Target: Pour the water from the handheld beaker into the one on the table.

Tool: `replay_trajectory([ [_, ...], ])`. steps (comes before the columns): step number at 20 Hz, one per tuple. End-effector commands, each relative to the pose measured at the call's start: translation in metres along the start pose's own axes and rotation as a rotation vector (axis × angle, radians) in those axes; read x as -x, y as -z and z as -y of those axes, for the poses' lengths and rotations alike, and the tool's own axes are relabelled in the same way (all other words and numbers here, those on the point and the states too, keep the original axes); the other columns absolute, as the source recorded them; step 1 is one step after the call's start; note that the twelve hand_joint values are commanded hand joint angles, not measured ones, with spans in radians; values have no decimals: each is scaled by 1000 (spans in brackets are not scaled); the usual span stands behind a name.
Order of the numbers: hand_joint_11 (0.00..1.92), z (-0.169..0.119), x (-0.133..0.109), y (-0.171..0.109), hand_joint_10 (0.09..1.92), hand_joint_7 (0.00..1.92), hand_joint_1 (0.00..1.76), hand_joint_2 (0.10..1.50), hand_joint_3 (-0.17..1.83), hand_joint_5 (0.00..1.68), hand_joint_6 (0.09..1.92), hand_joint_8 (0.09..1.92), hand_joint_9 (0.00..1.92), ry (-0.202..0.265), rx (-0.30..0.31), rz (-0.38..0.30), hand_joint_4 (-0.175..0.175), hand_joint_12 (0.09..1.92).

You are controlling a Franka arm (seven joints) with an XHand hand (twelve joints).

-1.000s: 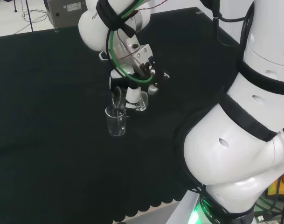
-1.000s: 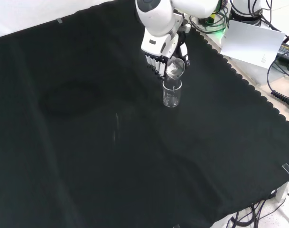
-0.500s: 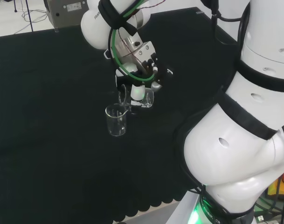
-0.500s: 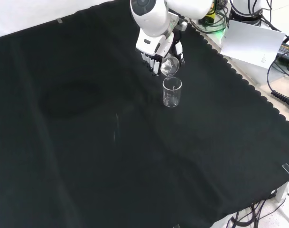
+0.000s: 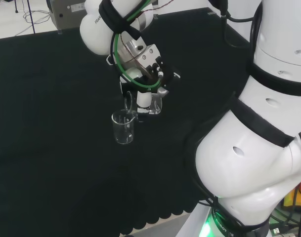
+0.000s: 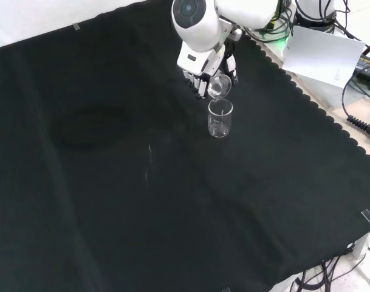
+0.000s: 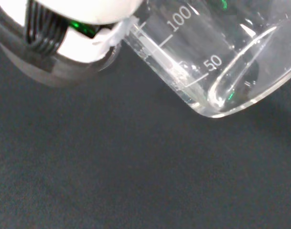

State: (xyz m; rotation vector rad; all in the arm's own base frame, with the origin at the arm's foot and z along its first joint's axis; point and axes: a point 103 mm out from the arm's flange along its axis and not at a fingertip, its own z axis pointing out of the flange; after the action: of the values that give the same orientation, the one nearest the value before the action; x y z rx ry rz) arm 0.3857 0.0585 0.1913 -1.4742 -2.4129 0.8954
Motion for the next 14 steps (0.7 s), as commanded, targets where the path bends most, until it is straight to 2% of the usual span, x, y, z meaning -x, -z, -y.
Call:
replay_trajectory([
  [1, 1473, -1, -4, 3, 87, 1687, 1157, 768, 528, 1184, 782, 261, 1808, -12, -30, 38, -39, 560],
  [14, 1473, -3, -10, 9, 87, 1686, 1158, 767, 532, 1181, 789, 267, 1810, -39, -76, 98, -42, 562],
])
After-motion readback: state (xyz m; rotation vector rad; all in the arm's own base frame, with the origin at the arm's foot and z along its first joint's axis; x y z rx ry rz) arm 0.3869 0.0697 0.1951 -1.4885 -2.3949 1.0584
